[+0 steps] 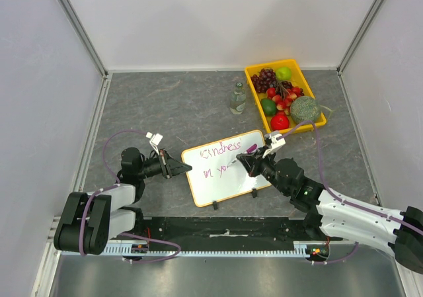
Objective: Write a sentence on the whiteboard
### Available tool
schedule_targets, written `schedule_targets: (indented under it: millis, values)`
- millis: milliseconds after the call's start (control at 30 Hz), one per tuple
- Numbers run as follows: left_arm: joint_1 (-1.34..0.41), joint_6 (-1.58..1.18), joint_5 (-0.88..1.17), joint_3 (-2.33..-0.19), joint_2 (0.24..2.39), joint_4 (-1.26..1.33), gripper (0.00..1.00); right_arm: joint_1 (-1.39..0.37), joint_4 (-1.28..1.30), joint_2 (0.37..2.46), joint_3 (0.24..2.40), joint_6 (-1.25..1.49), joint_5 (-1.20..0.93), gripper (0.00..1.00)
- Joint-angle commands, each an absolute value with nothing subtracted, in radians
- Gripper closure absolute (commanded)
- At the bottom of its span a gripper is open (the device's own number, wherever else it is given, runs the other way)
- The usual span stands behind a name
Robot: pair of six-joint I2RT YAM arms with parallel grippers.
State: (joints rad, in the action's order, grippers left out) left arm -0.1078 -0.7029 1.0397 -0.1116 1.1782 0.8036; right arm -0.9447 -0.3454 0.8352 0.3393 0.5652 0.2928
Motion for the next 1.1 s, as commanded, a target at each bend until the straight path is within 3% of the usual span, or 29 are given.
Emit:
schedule_targets:
  millis: [0,1067]
  values:
    - [-0.109,-0.692,1.031,-0.123,1.187,0.807,0.98,-0.937,-0.380,0.838,0.364,0.565,0.328,1.00]
    - [-0.110,-0.692,1.031,-0.123,1.190,0.808,0.98,-0.930,-0.345,0.818,0.316,0.575,0.318,1.00]
